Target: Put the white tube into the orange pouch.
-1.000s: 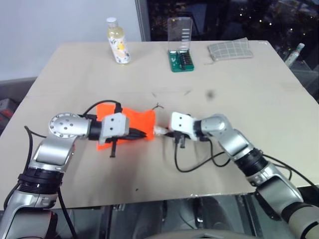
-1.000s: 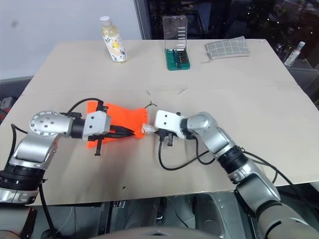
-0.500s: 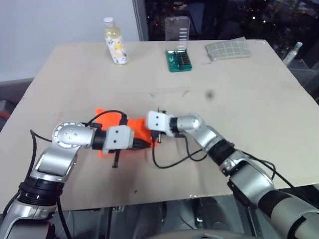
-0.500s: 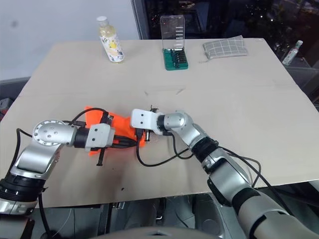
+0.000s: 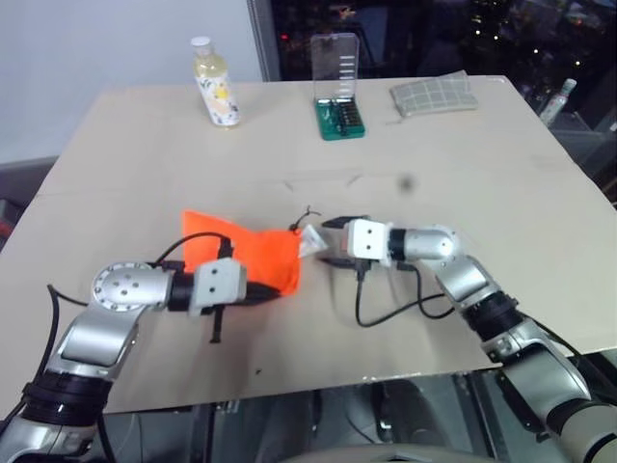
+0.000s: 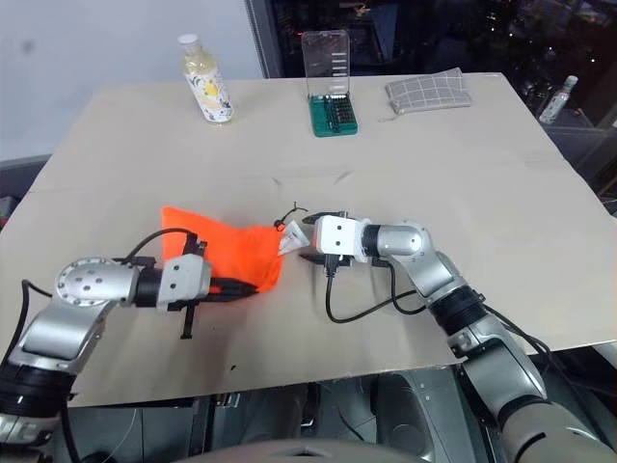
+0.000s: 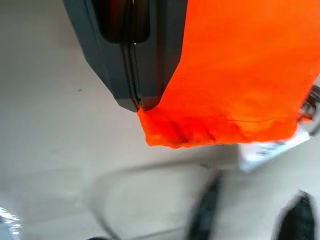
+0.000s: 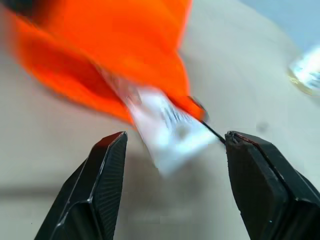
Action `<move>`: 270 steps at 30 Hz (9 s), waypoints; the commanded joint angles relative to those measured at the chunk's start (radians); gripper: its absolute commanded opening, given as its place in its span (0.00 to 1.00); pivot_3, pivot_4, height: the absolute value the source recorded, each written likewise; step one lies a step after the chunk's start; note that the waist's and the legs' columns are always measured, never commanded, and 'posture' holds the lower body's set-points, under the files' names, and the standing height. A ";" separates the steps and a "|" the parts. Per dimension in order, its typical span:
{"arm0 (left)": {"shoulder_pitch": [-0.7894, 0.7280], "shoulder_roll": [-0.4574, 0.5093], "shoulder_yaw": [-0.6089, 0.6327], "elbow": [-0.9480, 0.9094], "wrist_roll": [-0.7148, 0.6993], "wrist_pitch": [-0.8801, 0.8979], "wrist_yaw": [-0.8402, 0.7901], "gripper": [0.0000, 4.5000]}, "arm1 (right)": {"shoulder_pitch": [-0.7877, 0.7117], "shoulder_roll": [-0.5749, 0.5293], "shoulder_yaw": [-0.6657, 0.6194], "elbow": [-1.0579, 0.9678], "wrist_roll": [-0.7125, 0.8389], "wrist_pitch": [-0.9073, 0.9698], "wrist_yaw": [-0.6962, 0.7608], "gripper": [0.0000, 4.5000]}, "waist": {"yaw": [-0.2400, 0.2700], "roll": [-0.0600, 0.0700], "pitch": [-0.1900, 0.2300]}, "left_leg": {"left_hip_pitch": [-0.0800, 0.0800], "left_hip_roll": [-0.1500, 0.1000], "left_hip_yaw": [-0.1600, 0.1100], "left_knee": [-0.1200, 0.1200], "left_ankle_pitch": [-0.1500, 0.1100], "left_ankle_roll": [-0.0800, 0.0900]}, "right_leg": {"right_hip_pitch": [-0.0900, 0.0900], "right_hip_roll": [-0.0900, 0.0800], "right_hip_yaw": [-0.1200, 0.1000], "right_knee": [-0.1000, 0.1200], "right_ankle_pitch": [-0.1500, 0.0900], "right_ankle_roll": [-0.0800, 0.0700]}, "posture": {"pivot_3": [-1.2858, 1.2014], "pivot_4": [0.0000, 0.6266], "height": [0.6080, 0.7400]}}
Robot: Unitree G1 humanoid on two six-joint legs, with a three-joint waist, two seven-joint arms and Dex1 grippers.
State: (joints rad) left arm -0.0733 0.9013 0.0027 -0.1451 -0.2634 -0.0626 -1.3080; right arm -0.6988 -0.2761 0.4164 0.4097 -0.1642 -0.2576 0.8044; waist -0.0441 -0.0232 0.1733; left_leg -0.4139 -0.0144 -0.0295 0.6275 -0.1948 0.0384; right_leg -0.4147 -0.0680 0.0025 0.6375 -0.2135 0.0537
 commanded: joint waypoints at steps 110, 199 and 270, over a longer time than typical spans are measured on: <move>0.115 -0.054 -0.012 -0.272 -0.053 0.059 0.185 0.00 | -0.302 0.409 -0.218 0.547 0.112 0.403 -0.309 0.57 | 0.003 0.001 0.000 | 0.000 0.002 0.000 -0.014 0.005 -0.008 | -0.002 0.005 0.002 -0.009 0.007 -0.004 | 0.52 0.24 1.00; -0.700 -0.447 0.146 0.127 -0.321 0.634 0.668 0.43 | -0.692 -0.069 -0.667 -0.156 0.726 0.798 -0.526 0.00 | 0.023 0.003 0.004 | -0.005 0.000 0.001 -0.011 0.004 -0.006 | -0.003 0.004 0.001 -0.009 0.007 -0.003 | 0.52 0.24 1.00; -0.911 -0.735 -0.060 0.370 -0.167 0.451 0.484 0.14 | -0.106 0.065 -0.695 -0.930 1.191 1.170 -1.019 0.00 | 0.031 0.003 0.004 | -0.017 0.000 -0.002 0.007 0.003 -0.004 | -0.007 0.004 -0.005 -0.001 0.007 -0.003 | 0.52 0.24 1.00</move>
State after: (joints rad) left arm -0.9571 0.1715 -0.0740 0.2322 -0.4318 0.4070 -0.8257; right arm -0.8003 -0.1983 -0.2734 -0.4824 1.0091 0.9339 -0.2158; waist -0.0129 -0.0207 0.1773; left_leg -0.4306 -0.0147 -0.0319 0.6344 -0.1918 0.0341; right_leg -0.4220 -0.0642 -0.0022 0.6370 -0.2063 0.0510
